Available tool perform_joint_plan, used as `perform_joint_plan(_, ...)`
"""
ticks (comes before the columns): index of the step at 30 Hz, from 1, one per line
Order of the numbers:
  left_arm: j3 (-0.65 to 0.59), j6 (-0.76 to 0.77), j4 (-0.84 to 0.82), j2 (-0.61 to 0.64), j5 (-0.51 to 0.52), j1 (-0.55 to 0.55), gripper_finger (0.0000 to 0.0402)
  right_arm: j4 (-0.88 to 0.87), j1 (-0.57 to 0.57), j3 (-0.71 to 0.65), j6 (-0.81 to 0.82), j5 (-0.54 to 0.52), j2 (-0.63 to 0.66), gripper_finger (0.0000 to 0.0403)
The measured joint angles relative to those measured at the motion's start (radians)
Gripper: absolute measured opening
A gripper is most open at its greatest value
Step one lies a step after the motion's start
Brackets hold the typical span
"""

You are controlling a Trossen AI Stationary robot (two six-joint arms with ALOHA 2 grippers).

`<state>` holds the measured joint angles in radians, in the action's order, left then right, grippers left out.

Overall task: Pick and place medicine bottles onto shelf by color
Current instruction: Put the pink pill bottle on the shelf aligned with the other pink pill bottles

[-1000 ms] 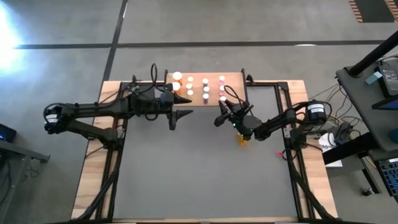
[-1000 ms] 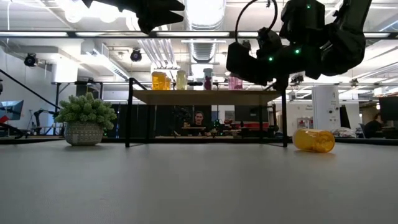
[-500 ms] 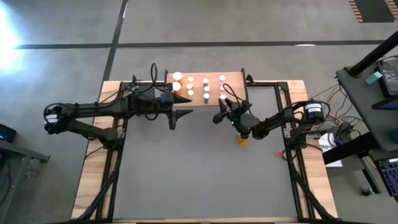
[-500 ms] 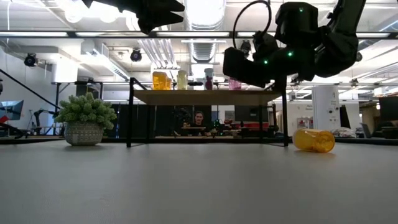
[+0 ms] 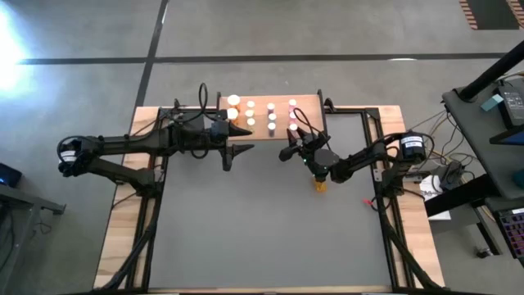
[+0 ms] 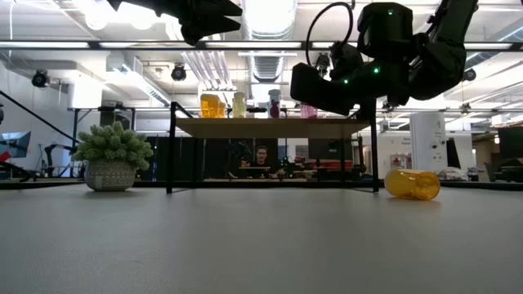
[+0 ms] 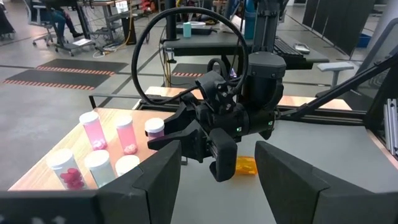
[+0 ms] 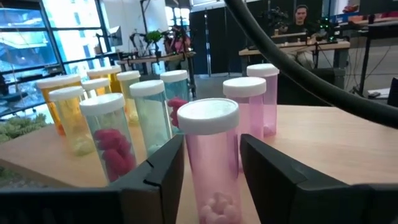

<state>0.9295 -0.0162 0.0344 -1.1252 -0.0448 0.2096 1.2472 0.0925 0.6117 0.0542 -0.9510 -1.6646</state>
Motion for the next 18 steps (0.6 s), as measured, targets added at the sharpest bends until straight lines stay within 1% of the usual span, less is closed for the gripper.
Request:
perform_joint_plan(9, -0.001, 0.0, 0.0, 0.0, 0.0, 0.0, 0.019, -0.001, 0.0, 0.006, 0.001, -0.004, 0.0, 0.0192)
perform_joint_plan(18, -0.002, 0.0, 0.0, 0.0, 0.0, 0.0, 0.019, -0.002, 0.0, 0.019, 0.031, -0.006, 0.001, 0.0217)
